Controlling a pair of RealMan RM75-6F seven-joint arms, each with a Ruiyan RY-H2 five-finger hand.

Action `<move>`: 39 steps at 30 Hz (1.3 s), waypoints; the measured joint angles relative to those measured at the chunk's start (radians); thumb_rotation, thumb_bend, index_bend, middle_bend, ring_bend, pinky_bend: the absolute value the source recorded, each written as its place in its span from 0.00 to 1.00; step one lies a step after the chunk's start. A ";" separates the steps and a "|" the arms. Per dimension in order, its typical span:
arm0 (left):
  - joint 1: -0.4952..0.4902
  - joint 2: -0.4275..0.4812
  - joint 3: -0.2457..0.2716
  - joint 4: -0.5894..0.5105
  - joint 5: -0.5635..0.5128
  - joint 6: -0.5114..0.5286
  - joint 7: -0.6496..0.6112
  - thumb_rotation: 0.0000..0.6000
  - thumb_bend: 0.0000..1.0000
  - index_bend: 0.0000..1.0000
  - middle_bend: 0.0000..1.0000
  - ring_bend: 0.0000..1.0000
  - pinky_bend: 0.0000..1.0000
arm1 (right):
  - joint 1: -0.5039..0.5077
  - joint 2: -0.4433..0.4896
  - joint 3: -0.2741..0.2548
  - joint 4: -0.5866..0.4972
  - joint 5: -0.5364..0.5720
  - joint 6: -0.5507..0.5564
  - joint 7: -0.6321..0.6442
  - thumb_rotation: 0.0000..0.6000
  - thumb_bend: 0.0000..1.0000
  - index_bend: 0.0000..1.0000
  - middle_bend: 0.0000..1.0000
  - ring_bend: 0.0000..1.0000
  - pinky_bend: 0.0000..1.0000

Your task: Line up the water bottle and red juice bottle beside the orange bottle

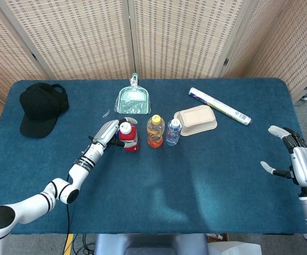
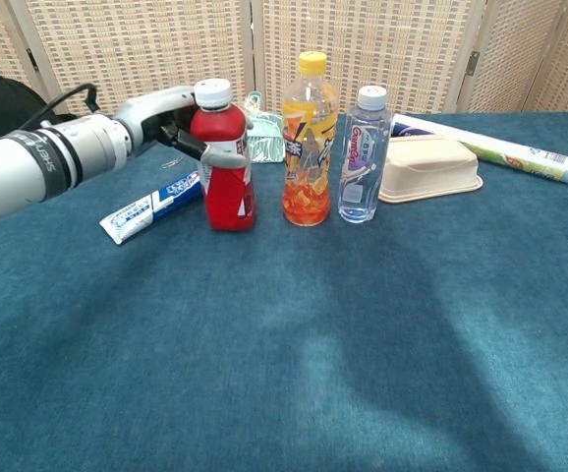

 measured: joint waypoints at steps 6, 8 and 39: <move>-0.004 -0.012 -0.003 0.015 -0.004 -0.001 0.015 1.00 0.15 0.47 0.48 0.46 0.40 | -0.003 0.002 -0.002 0.001 -0.001 -0.001 0.005 1.00 0.18 0.20 0.19 0.07 0.11; -0.005 -0.013 -0.004 0.014 -0.006 -0.007 0.013 1.00 0.15 0.46 0.47 0.46 0.40 | -0.004 0.003 -0.002 0.000 -0.001 -0.002 0.004 1.00 0.18 0.20 0.19 0.07 0.11; 0.159 0.223 0.033 -0.270 0.007 0.132 0.069 1.00 0.15 0.07 0.08 0.16 0.27 | -0.025 0.037 -0.001 -0.008 0.002 0.009 0.022 1.00 0.18 0.20 0.20 0.07 0.10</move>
